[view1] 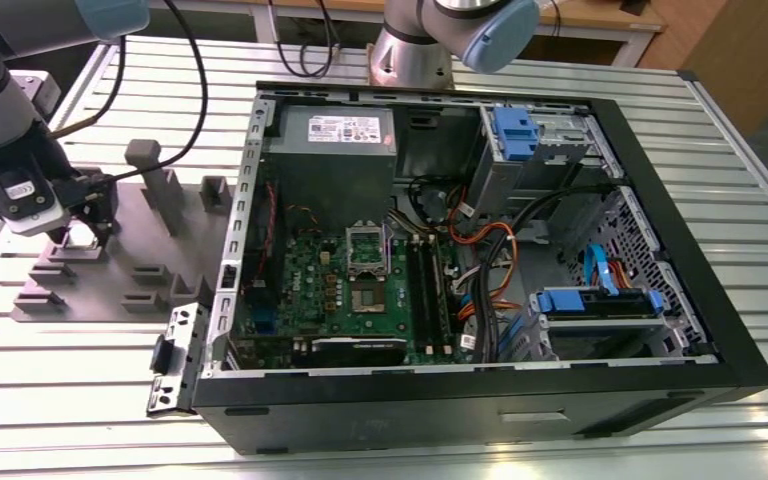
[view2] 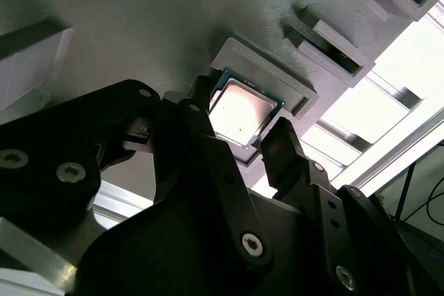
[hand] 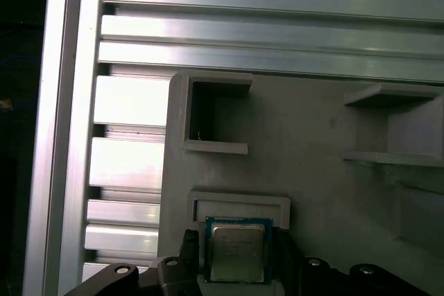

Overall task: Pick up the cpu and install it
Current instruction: 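Pick up the cpu and move it towards the insertion slot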

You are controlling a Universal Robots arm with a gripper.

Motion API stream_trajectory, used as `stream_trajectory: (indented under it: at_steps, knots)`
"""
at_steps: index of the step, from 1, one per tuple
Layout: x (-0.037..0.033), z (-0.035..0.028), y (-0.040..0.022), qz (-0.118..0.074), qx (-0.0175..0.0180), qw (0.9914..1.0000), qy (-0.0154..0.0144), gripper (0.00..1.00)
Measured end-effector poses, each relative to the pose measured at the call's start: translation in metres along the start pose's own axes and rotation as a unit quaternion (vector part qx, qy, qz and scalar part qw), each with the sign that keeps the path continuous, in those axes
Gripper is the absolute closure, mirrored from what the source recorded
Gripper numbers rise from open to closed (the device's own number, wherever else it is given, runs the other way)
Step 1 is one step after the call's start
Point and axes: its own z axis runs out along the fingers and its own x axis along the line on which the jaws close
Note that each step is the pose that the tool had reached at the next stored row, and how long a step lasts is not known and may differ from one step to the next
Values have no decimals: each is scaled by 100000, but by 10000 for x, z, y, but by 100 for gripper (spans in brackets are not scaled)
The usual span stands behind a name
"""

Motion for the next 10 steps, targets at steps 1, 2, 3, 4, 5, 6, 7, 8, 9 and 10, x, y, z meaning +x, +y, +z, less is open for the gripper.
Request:
stream_trajectory:
  at_steps: [1, 2, 3, 4, 5, 6, 7, 8, 9, 10]
  knots:
    - [0, 0, 0, 0, -1, 100000, -5, 44]
    - [0, 0, 0, 0, -1, 100000, -2, 44]
    - [0, -1, 0, 0, 0, 100000, 2, 45]
    - [0, -1, 0, -1, 1, 100000, 2, 45]
    - [0, -2, 0, -2, 0, 100000, 0, 52]
    - [0, -1, 0, -1, -1, 100000, -3, 52]
    - [0, -2, 0, -1, -1, 100000, -3, 52]
    - [0, -2, 0, 0, 0, 100000, 0, 53]
    - [0, -3, 0, -1, 0, 100000, -1, 53]
    - [0, -3, 0, -1, 1, 100000, -1, 53]
